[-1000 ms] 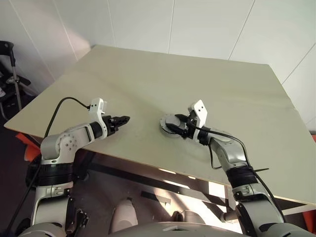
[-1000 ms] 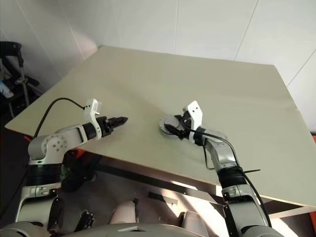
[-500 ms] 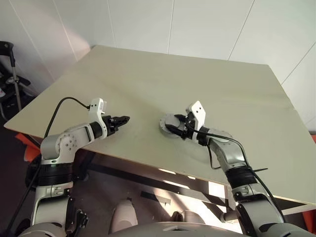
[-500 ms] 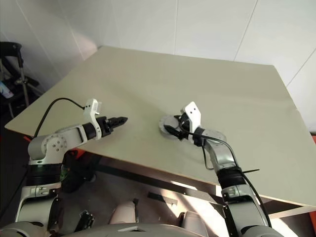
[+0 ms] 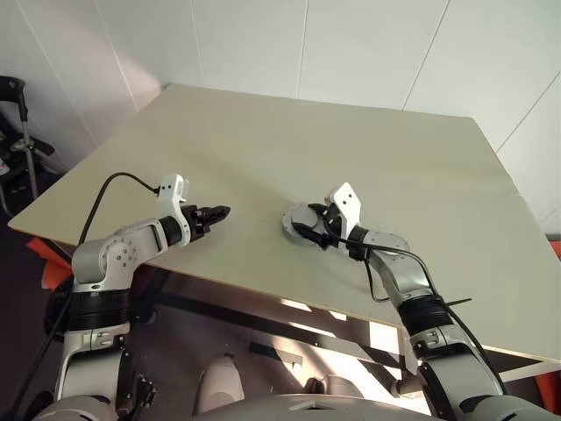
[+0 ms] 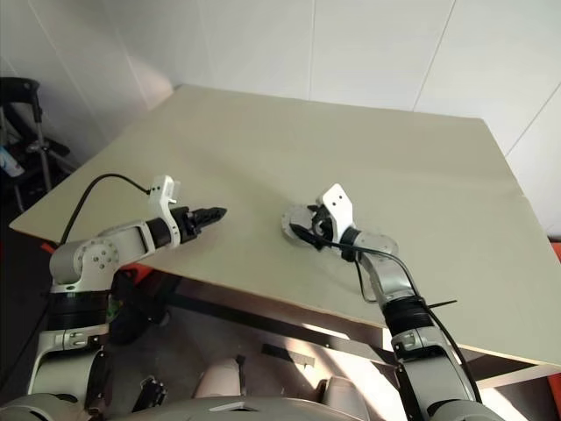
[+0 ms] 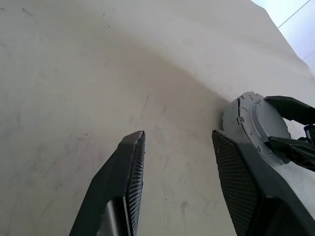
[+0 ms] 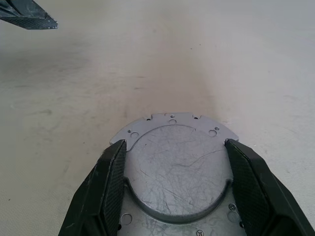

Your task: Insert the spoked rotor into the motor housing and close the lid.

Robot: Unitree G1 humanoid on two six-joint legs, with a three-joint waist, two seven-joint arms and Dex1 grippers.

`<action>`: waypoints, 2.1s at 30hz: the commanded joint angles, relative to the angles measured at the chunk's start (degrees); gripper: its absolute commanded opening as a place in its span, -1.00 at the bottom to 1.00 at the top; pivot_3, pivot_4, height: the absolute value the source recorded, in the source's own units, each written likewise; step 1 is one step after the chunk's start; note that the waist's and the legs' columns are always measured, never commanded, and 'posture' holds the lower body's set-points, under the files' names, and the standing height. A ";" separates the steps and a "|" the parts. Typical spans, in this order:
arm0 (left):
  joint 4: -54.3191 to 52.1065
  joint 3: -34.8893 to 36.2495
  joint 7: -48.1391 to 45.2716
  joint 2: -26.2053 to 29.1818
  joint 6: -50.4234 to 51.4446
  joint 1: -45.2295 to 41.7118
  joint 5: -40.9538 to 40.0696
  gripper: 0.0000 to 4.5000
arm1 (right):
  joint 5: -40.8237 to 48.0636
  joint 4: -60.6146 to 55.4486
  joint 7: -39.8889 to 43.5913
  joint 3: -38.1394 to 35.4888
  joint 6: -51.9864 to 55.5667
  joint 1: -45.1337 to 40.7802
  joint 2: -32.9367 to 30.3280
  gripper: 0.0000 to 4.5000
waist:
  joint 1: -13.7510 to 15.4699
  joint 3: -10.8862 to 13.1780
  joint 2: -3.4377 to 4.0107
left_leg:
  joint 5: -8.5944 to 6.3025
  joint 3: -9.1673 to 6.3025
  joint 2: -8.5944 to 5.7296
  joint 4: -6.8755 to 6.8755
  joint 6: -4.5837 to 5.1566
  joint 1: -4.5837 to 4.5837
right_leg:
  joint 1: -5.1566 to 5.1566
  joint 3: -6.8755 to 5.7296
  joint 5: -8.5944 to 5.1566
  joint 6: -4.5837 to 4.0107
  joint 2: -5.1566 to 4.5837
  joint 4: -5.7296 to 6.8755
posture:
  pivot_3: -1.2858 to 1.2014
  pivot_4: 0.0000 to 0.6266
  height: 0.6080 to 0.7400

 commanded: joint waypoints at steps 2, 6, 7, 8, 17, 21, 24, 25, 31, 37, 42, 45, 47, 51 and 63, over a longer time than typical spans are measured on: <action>1.95 4.63 3.94 -4.81 1.06 -6.09 -3.96 0.02 | -2.02 2.62 -0.06 0.93 1.50 0.69 -1.03 0.37 | 0.09 0.00 -0.01 | 0.00 0.00 0.00 0.01 0.00 0.00 | 0.02 -0.01 0.00 0.00 0.00 0.00 | 0.03 -1.00 1.00; 7.06 10.44 8.15 -11.06 2.55 -12.97 -9.50 0.02 | -1.89 2.64 0.10 1.11 1.74 0.65 -1.00 0.37 | 0.06 -0.01 -0.01 | 0.00 0.01 -0.04 0.02 0.00 0.05 | 0.07 0.01 0.00 0.00 -0.03 0.01 | 0.03 -1.00 1.00; 8.65 11.94 9.29 -12.65 2.58 -15.01 -11.00 0.02 | -1.93 2.54 0.08 1.17 1.79 0.68 -0.99 0.37 | 0.01 -0.01 -0.02 | 0.00 0.01 -0.04 0.01 0.00 0.04 | 0.06 0.01 0.00 0.00 -0.03 0.00 | 0.03 -1.00 1.00; 10.01 12.91 10.30 -13.87 2.91 -16.49 -12.00 0.02 | -1.91 2.38 0.06 1.21 1.87 0.72 -0.97 0.37 | 0.01 -0.02 -0.03 | 0.01 0.01 -0.04 0.01 -0.01 0.04 | 0.06 0.02 0.00 0.00 -0.03 0.00 | 0.03 -1.00 1.00; 17.47 11.54 12.80 -17.95 8.11 -16.92 -12.45 -0.39 | -1.73 0.94 -0.56 1.24 2.35 1.47 -0.83 0.37 | -0.04 -0.05 0.01 | 0.00 0.03 -0.05 -0.06 0.00 -0.04 | -0.03 0.03 0.00 0.00 -0.01 -0.11 | 0.03 -1.00 1.00; 19.63 11.16 13.00 -17.69 9.60 -17.42 -11.81 -0.96 | -1.74 0.90 -0.86 1.21 2.34 1.54 -0.72 0.37 | -0.04 -0.04 0.01 | -0.02 0.03 -0.04 -0.06 0.04 -0.01 | -0.02 0.02 0.00 0.00 -0.02 -0.11 | 0.03 -1.00 1.00; 21.27 10.23 12.28 -17.52 9.69 -17.96 -11.07 -0.99 | -1.69 1.09 -0.94 1.22 2.26 1.35 -0.60 0.37 | -0.03 -0.04 0.01 | -0.02 0.03 -0.04 -0.07 0.04 -0.01 | -0.01 0.02 -0.01 0.00 -0.02 -0.11 | 0.03 -1.00 1.00; 21.91 9.69 12.03 -17.43 9.27 -18.13 -10.55 -0.99 | -1.71 1.10 -0.94 1.25 2.22 1.37 -0.60 0.37 | -0.04 -0.04 0.01 | -0.02 0.03 -0.05 -0.07 0.04 -0.01 | -0.01 0.02 0.00 0.00 -0.02 -0.12 | 0.03 -1.00 1.00; 27.07 3.69 8.04 -16.26 6.10 -19.61 -5.47 -0.99 | -1.74 1.13 -1.04 1.26 2.04 1.31 -0.48 0.37 | -0.04 -0.04 0.02 | -0.02 0.03 -0.05 -0.15 0.04 -0.01 | -0.04 0.03 -0.01 0.02 -0.02 -0.15 | 0.03 -1.00 1.00; 32.44 1.97 4.76 -16.77 5.91 -21.30 -3.70 -0.99 | -1.66 0.48 -1.21 1.27 2.19 1.65 -0.39 0.37 | -0.04 -0.03 0.03 | -0.02 0.03 -0.07 -0.23 0.04 -0.02 | -0.07 0.04 -0.02 0.02 -0.02 -0.22 | 0.03 -1.00 1.00; 34.33 3.16 2.67 -16.85 8.46 -22.17 -4.83 -0.99 | -1.68 0.07 -1.40 1.26 2.37 1.86 -0.36 0.37 | -0.04 -0.03 0.04 | -0.01 0.05 -0.08 -0.34 0.03 -0.03 | -0.10 0.04 -0.02 0.01 -0.02 -0.25 | 0.03 -1.00 1.00; 35.08 3.43 2.51 -16.88 9.82 -22.39 -4.46 -0.99 | -1.63 -0.10 -1.47 1.22 2.47 1.82 -0.35 0.37 | -0.05 -0.02 0.04 | -0.01 0.05 -0.09 -0.38 0.03 -0.01 | -0.10 0.04 -0.02 0.01 -0.02 -0.28 | 0.03 -1.00 1.00; 36.05 3.54 3.08 -16.88 9.94 -22.62 -3.65 -0.99 | -1.52 -0.18 -1.55 1.08 2.60 1.57 -0.34 0.37 | -0.04 -0.02 0.04 | -0.01 0.05 -0.09 -0.41 0.03 -0.01 | -0.10 0.04 -0.02 0.01 -0.02 -0.30 | 0.03 -1.00 1.00; 38.16 3.94 5.64 -16.86 9.58 -23.15 -1.77 -0.99 | -0.66 -0.93 -1.73 0.25 3.32 1.04 -0.16 0.37 | -0.05 -0.02 0.04 | -0.01 0.05 -0.12 -0.51 0.02 0.02 | -0.10 0.04 -0.02 0.01 -0.04 -0.33 | 0.03 -1.00 1.00; 39.09 6.58 9.18 -16.94 9.52 -23.70 -1.42 -0.99 | 0.48 -2.86 -2.12 -0.73 5.44 0.91 0.06 0.37 | -0.01 0.01 0.01 | 0.03 0.05 -0.19 -0.88 -0.05 0.04 | -0.16 0.02 -0.02 0.02 -0.06 -0.47 | 0.03 -1.00 1.00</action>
